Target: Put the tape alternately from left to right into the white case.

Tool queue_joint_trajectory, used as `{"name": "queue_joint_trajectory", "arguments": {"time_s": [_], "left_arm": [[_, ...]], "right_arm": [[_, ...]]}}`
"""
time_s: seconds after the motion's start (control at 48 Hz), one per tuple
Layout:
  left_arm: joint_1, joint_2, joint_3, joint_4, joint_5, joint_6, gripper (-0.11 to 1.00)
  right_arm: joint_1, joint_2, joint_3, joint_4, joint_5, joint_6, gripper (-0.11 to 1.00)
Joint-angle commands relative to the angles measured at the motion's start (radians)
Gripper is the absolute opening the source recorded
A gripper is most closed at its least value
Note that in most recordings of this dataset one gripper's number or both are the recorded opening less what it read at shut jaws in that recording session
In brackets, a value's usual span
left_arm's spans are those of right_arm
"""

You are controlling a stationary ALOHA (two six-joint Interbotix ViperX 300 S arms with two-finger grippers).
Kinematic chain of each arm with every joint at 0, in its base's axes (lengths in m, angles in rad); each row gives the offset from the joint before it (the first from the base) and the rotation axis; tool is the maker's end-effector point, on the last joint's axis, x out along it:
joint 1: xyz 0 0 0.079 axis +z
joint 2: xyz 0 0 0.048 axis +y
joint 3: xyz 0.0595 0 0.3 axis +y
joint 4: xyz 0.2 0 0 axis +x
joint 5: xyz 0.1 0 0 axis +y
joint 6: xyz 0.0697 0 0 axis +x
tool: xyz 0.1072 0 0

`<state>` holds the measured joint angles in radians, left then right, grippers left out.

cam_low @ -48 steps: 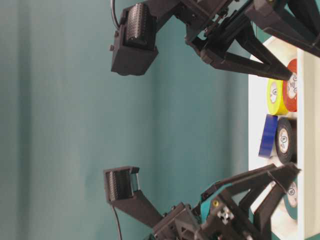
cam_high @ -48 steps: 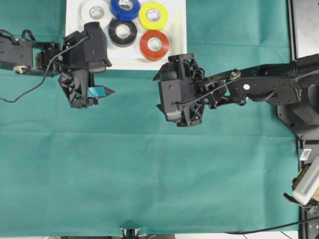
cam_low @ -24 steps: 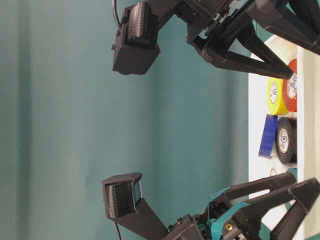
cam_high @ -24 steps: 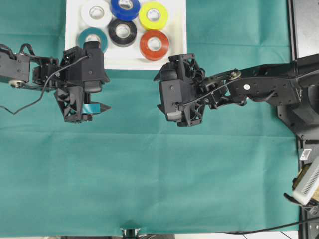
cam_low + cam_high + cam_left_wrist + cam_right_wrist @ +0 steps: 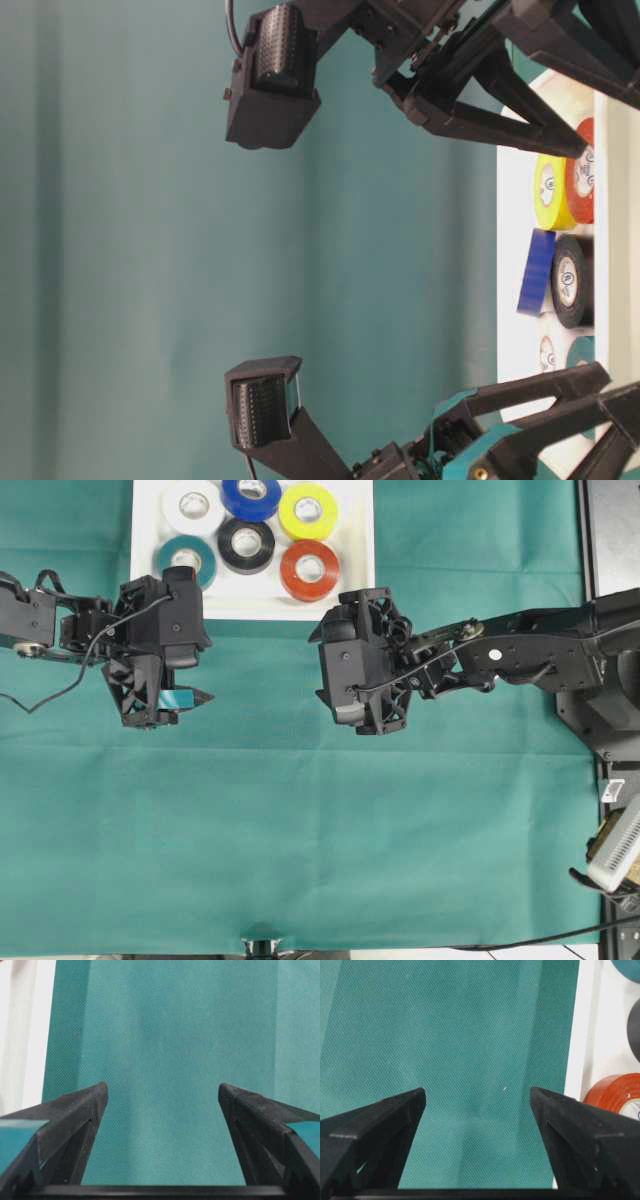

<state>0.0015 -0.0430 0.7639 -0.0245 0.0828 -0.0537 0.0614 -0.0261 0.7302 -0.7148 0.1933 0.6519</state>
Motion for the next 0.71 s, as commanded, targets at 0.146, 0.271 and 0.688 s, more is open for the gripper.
{"name": "queue_joint_trajectory", "arguments": {"time_s": [0.146, 0.271, 0.688], "left_arm": [[-0.002, -0.066, -0.006, 0.002, -0.008, 0.002, 0.99], [-0.002, -0.092, 0.005, 0.002, -0.008, 0.002, 0.99], [-0.002, -0.196, 0.067, 0.002, -0.008, 0.002, 0.99]], "right_arm": [[0.002, -0.046, -0.005, -0.002, 0.002, 0.000, 0.82], [0.002, -0.080, 0.008, -0.002, 0.002, -0.005, 0.82], [0.000, -0.192, 0.081, -0.002, 0.002, -0.005, 0.82]]}}
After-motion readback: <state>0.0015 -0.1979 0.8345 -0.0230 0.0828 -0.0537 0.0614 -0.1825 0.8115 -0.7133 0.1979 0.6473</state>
